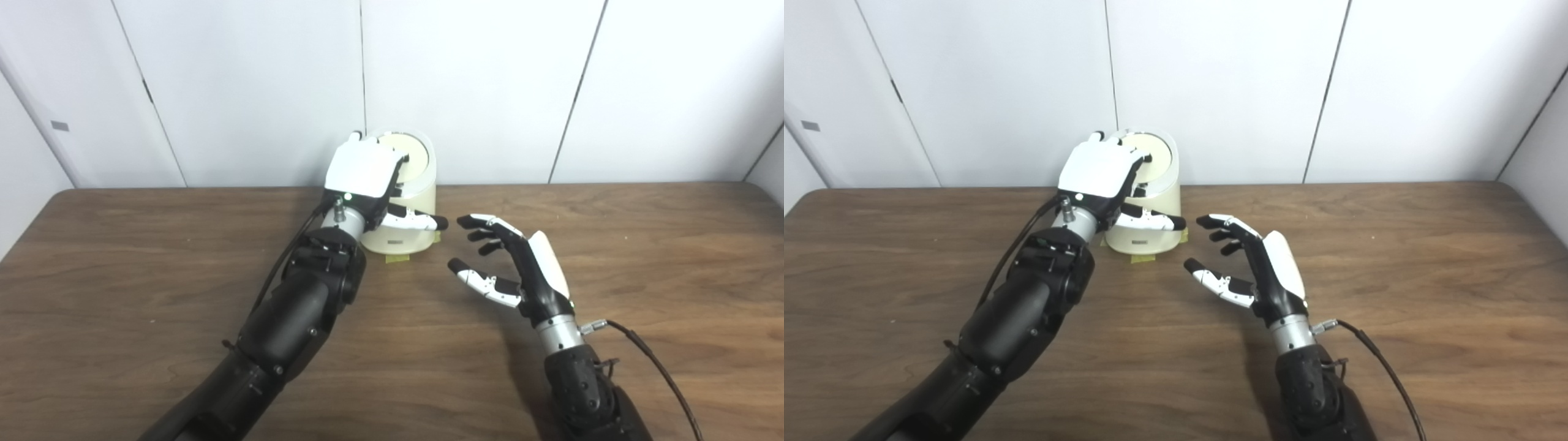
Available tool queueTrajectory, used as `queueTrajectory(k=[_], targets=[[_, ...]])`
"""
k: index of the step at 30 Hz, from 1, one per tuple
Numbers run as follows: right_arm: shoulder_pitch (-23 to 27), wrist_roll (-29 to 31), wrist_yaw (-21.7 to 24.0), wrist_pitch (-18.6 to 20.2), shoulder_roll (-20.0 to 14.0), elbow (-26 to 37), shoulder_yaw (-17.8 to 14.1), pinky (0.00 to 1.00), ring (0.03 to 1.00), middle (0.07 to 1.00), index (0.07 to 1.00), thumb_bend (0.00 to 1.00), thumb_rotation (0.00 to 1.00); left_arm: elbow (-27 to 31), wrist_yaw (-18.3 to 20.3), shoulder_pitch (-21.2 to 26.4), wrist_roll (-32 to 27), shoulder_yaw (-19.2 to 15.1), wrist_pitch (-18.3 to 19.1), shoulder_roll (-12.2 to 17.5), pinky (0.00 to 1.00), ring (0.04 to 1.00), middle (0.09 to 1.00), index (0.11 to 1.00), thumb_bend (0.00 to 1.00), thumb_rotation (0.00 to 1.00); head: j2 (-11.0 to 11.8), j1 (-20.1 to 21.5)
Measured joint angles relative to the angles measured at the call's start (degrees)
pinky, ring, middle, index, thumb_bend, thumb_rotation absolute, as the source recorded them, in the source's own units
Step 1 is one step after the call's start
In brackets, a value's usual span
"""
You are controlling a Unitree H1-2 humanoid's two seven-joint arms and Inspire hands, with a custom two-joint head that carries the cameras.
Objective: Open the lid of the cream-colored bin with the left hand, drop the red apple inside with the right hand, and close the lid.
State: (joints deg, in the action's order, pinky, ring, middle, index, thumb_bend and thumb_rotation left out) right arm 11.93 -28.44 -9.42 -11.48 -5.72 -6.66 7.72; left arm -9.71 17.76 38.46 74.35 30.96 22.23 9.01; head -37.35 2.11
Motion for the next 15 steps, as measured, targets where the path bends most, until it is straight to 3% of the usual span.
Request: queueTrajectory(k=[6, 11, 15], targets=[[0.03, 0.09, 0.02, 0.0, 0.02, 0.0, -0.02, 0.59, 0.706, 0.744, 0.713, 0.31, 0.45, -0.32, -2.28, -0.53, -0.94, -0.82, -0.61, 0.06, 1.0, 0.911, 0.843, 0.829, 0.9, 0.79, 0.0, -0.44], [0.02, 0.16, -0.02, 0.09, 0.0, -0.06, -0.07, 0.56, 0.694, 0.746, 0.711, 0.32, 0.42, -0.37, -13.71, -4.65, -9.27, -6.64, -5.02, -1.1, 0.99, 0.834, 0.801, 0.811, 0.72, 0.74, 0.26, -0.26], [0.07, 0.28, -0.25, 0.0, 0.02, -1.16, -0.14, 0.56, 0.693, 0.747, 0.718, 0.34, 0.44, -0.83, -21.61, -8.32, -16.13, -10.37, -9.21, -2.91, 0.98, 0.937, 0.94, 0.96, 0.64, 0.71, 0.53, -0.26]])
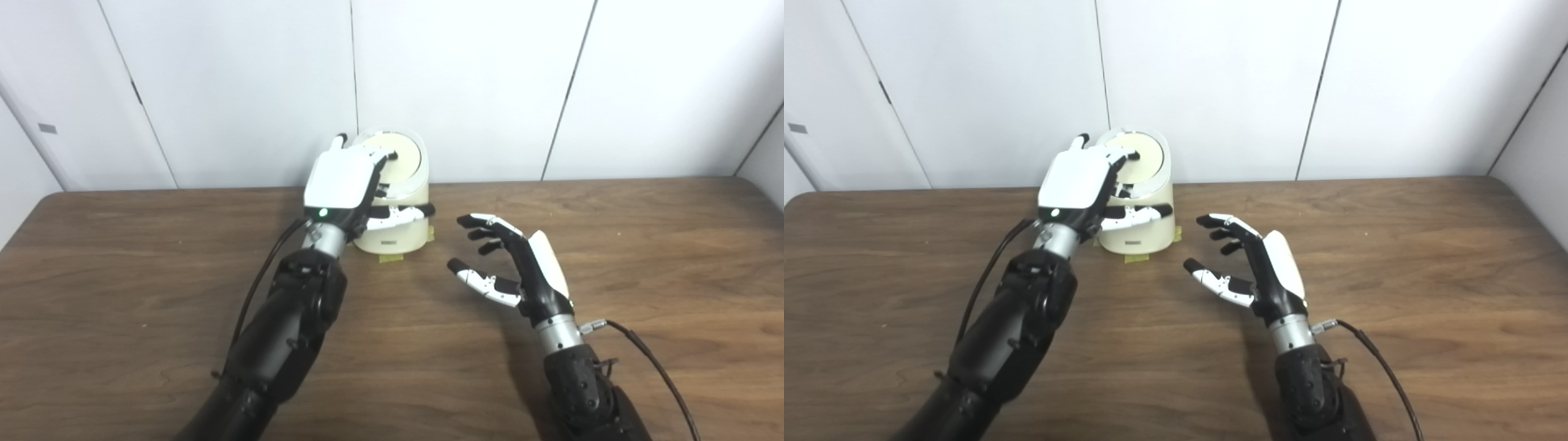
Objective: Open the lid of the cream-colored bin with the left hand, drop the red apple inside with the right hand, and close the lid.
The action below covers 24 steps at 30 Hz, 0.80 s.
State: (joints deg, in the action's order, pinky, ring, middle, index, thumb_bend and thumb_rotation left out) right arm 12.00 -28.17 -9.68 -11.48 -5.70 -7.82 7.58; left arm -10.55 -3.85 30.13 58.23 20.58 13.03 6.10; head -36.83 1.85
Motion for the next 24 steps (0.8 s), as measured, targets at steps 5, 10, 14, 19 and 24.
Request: queueTrajectory(k=[5, 10, 14, 19, 24], targets=[[0.05, 0.29, -0.03, -0.19, -0.01, -0.6, 0.04, 0.55, 0.691, 0.747, 0.712, 0.35, 0.43, -0.26, -3.16, -3.53, -5.44, -1.13, -4.01, -1.0, 1.0, 0.999, 0.999, 1.0, 0.61, 0.77, 0.44, 0.09], [0.08, 0.82, -0.01, -0.21, -0.03, -0.61, 0.05, 0.57, 0.706, 0.747, 0.712, 0.36, 0.42, 1.08, -5.35, -4.98, -10.21, -3.76, -5.35, -2.36, 1.0, 1.0, 1.0, 1.0, 0.55, 0.9, 0.62, 0.0], [0.07, 0.7, -0.02, -0.21, -0.11, -0.63, 0.06, 0.54, 0.692, 0.744, 0.713, 0.35, 0.41, 2.12, -8.5, -7.12, -15.13, -6.16, -9.62, -2.58, 0.97, 1.0, 1.0, 1.0, 0.46, 1.0, 0.88, 0.17], [0.07, 0.22, -0.13, -0.18, -0.19, -0.64, 0.02, 0.6, 0.715, 0.745, 0.718, 0.29, 0.43, 4.1, -11.65, -9.88, -23.88, -10.54, -16.94, -3.57, 0.75, 0.846, 0.86, 0.851, 0.26, 1.0, 0.97, -0.26], [0.19, -0.32, -0.76, -0.19, -0.3, -0.85, -0.02, 0.58, 0.71, 0.739, 0.72, 0.27, 0.45, 4.94, -13.53, -12.93, -25.71, -12.75, -22.09, -2.2, 0.63, 0.73, 0.744, 0.734, 0.18, 0.77, 1.23, -0.09]])
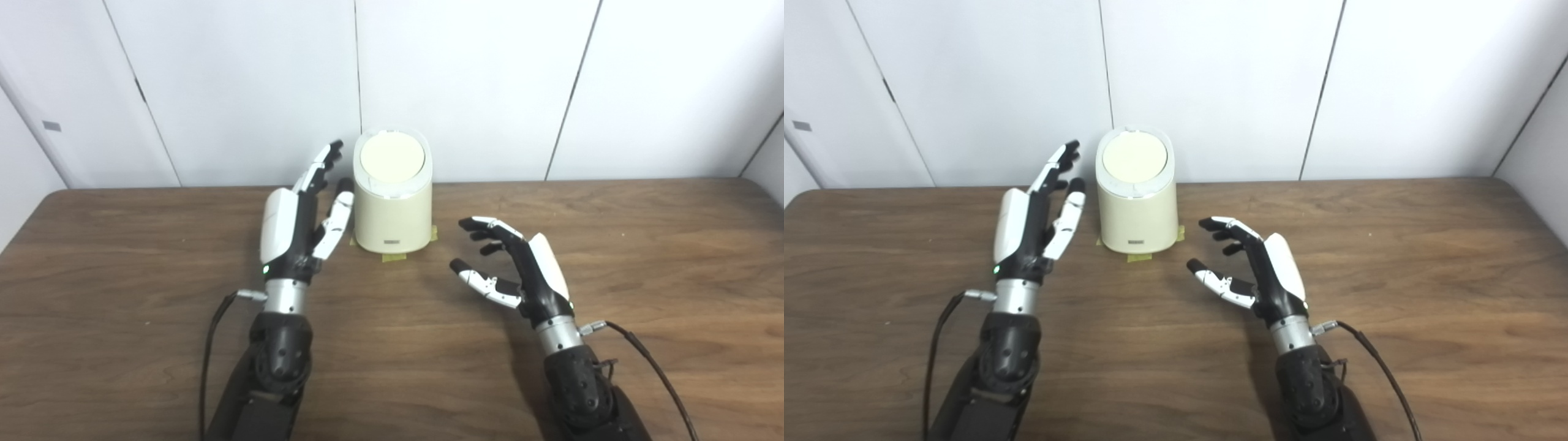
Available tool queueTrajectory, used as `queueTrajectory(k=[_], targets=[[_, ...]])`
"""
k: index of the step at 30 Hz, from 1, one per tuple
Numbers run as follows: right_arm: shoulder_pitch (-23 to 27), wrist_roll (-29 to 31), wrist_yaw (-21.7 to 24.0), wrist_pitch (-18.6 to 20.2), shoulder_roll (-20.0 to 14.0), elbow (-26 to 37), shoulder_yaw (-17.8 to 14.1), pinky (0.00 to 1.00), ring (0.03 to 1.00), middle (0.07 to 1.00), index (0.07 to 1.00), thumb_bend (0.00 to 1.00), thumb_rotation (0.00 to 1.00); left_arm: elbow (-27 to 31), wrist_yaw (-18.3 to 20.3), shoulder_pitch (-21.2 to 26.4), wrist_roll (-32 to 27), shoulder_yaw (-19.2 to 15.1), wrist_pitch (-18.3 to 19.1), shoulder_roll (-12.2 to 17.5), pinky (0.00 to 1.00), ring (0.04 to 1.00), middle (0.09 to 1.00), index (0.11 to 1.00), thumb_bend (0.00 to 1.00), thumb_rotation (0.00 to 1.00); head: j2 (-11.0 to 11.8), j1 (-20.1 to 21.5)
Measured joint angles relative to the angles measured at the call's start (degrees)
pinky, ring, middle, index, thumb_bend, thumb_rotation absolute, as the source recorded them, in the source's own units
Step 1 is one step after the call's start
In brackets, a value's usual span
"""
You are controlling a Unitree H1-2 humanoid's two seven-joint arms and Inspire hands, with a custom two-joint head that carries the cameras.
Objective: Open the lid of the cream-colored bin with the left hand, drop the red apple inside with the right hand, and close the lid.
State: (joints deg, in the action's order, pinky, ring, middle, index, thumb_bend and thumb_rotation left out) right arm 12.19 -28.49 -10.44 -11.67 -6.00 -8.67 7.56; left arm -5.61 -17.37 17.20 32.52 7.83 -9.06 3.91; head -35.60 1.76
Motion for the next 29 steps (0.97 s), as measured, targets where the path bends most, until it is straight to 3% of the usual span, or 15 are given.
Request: queueTrajectory(k=[4, 8, 14, 22, 29], targets=[[0.0, -0.07, -1.08, -0.25, -0.12, -0.07, -0.05, 0.58, 0.702, 0.735, 0.724, 0.26, 0.44, -0.2, -0.26, -3.27, -3.81, -2.57, -3.15, 1.08, 0.59, 0.697, 0.723, 0.714, 0.19, 0.56, -0.17, -0.26], [0.01, -0.01, -1.36, -0.68, -0.55, -0.23, -0.1, 0.57, 0.696, 0.732, 0.723, 0.26, 0.44, -0.33, 0.25, -5.84, -7.85, -3.82, -4.66, 1.26, 0.59, 0.695, 0.724, 0.712, 0.19, 0.48, -0.26, -0.09], [0.03, 0.48, -1.47, -1.91, -0.62, -0.31, -0.15, 0.58, 0.703, 0.732, 0.72, 0.26, 0.41, -0.38, 0.68, -6.42, -11.21, -4.54, -6.46, 1.25, 0.59, 0.69, 0.718, 0.711, 0.21, 0.49, -0.44, -0.26], [0.01, 0.05, -1.75, -2.46, -1.18, -0.52, -0.26, 0.57, 0.688, 0.721, 0.712, 0.27, 0.53, -0.54, 0.87, -6.64, -10.98, -4.55, -7.69, 1.25, 0.6, 0.698, 0.722, 0.712, 0.21, 0.44, -0.79, -0.09], [0.01, 0.12, -1.76, -2.56, -1.18, -0.56, -0.33, 0.57, 0.69, 0.722, 0.712, 0.26, 0.51, -0.79, 0.67, -6.59, -10.96, -4.74, -8.54, 1.25, 0.62, 0.709, 0.727, 0.717, 0.2, 0.46, -0.97, -0.09]])
